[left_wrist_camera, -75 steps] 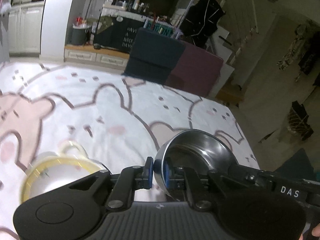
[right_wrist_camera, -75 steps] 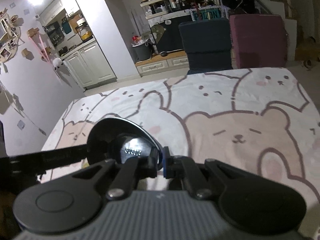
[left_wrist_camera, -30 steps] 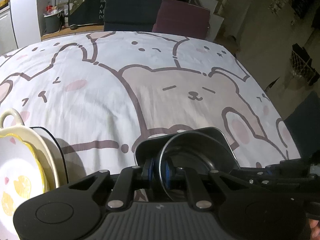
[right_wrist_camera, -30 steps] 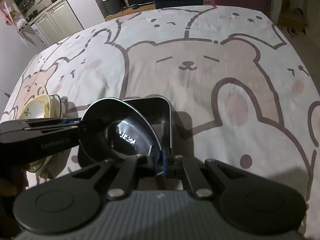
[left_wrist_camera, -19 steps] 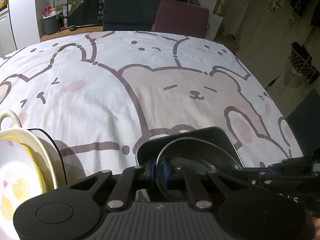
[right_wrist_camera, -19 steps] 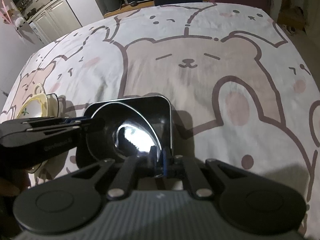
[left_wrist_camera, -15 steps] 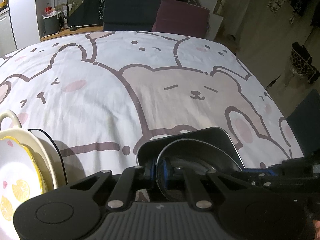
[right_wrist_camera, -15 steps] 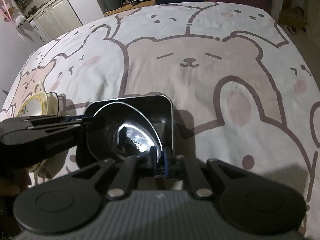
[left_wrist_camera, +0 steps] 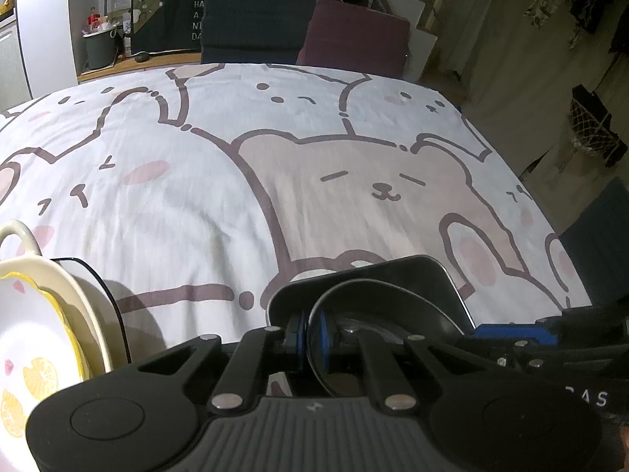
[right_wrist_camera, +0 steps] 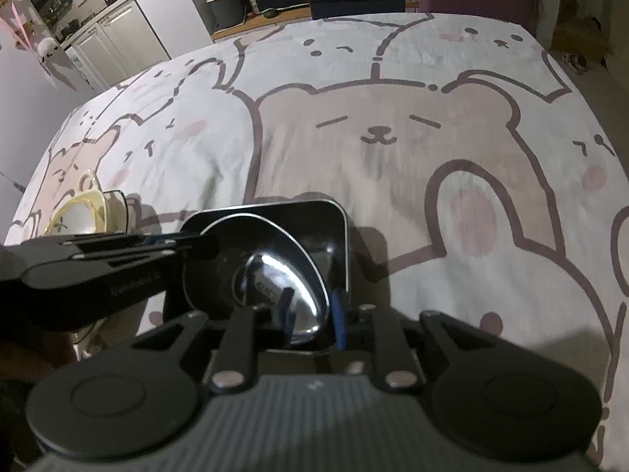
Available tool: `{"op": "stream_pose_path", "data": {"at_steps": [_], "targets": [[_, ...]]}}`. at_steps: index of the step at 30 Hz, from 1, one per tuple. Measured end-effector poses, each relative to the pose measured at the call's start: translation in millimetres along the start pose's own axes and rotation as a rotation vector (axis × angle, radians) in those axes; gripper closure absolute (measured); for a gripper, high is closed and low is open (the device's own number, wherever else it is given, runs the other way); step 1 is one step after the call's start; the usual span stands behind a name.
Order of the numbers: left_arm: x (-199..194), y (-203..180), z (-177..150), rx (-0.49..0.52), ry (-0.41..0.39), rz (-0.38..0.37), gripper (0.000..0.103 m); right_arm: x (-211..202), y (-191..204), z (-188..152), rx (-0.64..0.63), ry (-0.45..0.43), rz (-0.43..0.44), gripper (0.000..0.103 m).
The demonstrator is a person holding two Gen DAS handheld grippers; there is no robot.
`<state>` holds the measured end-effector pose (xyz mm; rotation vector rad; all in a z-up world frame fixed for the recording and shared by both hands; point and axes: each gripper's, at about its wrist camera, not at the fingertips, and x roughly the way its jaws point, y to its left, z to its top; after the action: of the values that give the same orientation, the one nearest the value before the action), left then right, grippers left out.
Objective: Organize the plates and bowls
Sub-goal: 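Carry the oval steel bowl over the steel tray and lower it inside with both grippers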
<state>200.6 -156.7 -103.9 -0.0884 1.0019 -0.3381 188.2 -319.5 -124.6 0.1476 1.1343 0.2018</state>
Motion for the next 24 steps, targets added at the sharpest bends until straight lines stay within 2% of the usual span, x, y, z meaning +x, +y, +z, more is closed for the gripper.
{"op": "stream_pose_path", "data": {"at_steps": [18, 19, 21, 24], "targets": [[-6.9, 0.5, 1.9, -0.012, -0.009, -0.010, 0.093, -9.0, 3.0, -1.1, -0.016, -0.014, 0.006, 0.079], [-8.8, 0.8, 2.4, -0.014, -0.011, -0.014, 0.092, -10.2, 3.1, -1.1, -0.015, -0.017, 0.008, 0.079], [-12.6, 1.1, 3.2, -0.013, -0.018, -0.019, 0.079, -12.1, 3.0, -0.9, -0.014, -0.021, 0.011, 0.079], [-19.7, 1.8, 4.5, -0.017, -0.025, -0.032, 0.072, -15.5, 2.3, -0.3, -0.012, -0.031, 0.014, 0.079]]}}
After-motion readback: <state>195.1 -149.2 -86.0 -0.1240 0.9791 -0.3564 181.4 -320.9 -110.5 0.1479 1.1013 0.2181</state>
